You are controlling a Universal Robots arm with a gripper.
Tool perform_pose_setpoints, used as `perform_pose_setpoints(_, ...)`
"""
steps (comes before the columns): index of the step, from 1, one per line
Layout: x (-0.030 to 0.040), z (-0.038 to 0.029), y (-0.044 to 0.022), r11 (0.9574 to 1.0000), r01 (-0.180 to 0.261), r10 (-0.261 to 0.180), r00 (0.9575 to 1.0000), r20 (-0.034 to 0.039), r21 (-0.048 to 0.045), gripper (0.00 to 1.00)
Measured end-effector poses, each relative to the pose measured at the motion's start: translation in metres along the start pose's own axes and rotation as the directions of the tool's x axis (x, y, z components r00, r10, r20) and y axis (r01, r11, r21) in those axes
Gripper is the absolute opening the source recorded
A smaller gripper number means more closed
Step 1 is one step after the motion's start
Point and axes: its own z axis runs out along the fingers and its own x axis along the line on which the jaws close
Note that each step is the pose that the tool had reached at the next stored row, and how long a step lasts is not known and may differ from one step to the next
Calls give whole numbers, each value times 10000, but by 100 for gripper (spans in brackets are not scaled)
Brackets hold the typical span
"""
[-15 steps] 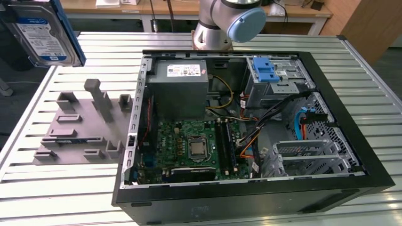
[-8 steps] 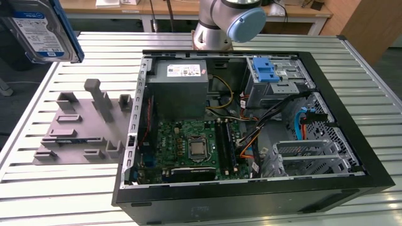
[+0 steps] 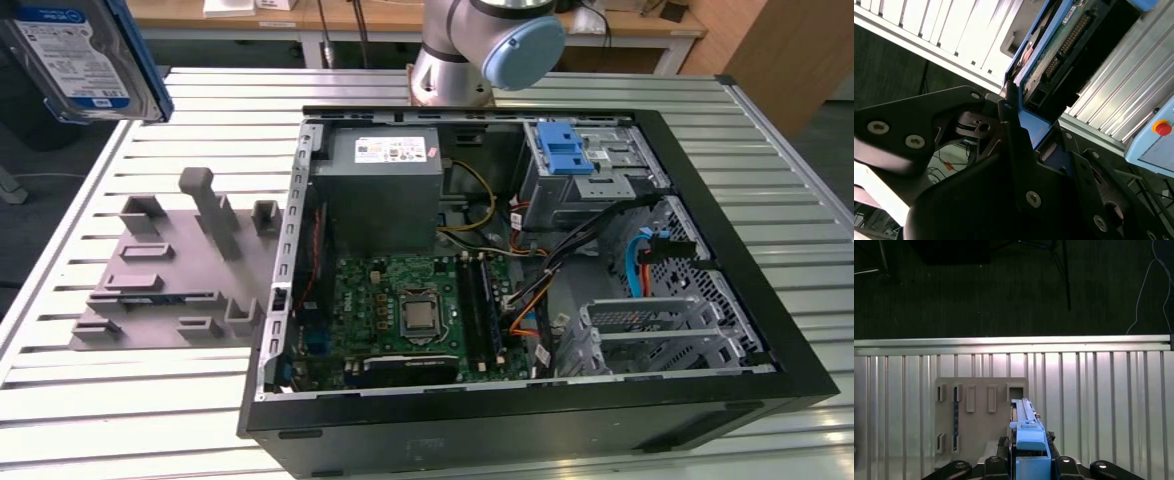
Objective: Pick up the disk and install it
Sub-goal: 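Pick up the disk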
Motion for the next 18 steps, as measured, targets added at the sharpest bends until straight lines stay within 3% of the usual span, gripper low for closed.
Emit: perform_pose_setpoints(18, -6, -305, 5, 10000, 0, 0, 10000, -1, -1, 36)
